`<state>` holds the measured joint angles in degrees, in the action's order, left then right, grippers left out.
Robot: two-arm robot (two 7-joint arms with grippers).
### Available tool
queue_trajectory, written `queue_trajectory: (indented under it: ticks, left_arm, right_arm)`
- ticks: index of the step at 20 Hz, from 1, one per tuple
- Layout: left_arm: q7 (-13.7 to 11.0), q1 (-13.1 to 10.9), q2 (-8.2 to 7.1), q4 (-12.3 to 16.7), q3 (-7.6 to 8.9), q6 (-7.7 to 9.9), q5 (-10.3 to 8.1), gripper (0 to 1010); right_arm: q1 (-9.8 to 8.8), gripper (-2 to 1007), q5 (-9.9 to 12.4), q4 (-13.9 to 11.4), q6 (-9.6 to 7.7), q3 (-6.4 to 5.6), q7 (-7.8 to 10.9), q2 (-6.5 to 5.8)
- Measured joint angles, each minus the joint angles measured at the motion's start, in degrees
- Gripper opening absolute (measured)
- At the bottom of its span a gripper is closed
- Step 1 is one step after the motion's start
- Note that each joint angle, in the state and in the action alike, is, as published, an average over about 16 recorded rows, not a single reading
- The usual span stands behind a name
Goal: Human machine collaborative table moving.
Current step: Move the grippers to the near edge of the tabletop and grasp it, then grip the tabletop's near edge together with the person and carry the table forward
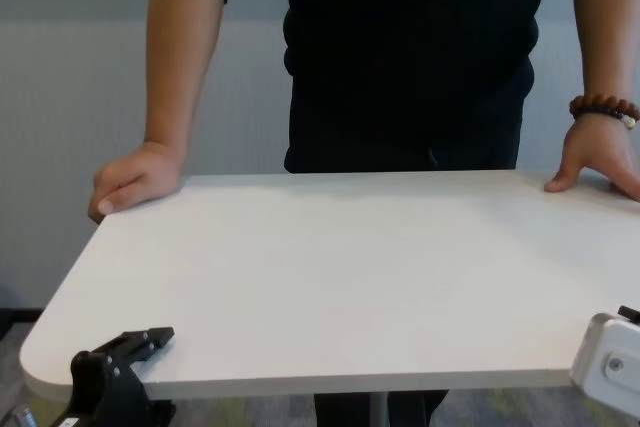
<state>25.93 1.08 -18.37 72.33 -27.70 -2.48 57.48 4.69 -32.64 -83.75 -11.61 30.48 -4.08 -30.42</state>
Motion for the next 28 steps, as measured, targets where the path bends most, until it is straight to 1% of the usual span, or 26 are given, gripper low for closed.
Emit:
queue_trajectory:
  ticks: [5, 10, 28]
  left_arm:
    - [0.0, 0.0, 0.0, 0.0, 0.0, 0.0, 0.02, 315]
    - [0.0, 0.0, 0.0, 0.0, 0.0, 0.0, 0.03, 261]
    - [0.0, 0.0, 0.0, 0.0, 0.0, -0.01, 0.01, 255]
  right_arm:
    - [0.0, 435, 0.0, 0.0, 0.0, 0.0, -0.03, 0.0]
    - [0.0, 378, 0.0, 0.0, 0.0, 0.0, -0.05, 0.0]
    - [-0.02, 367, 0.0, 0.0, -0.01, 0.0, 0.0, 0.0]
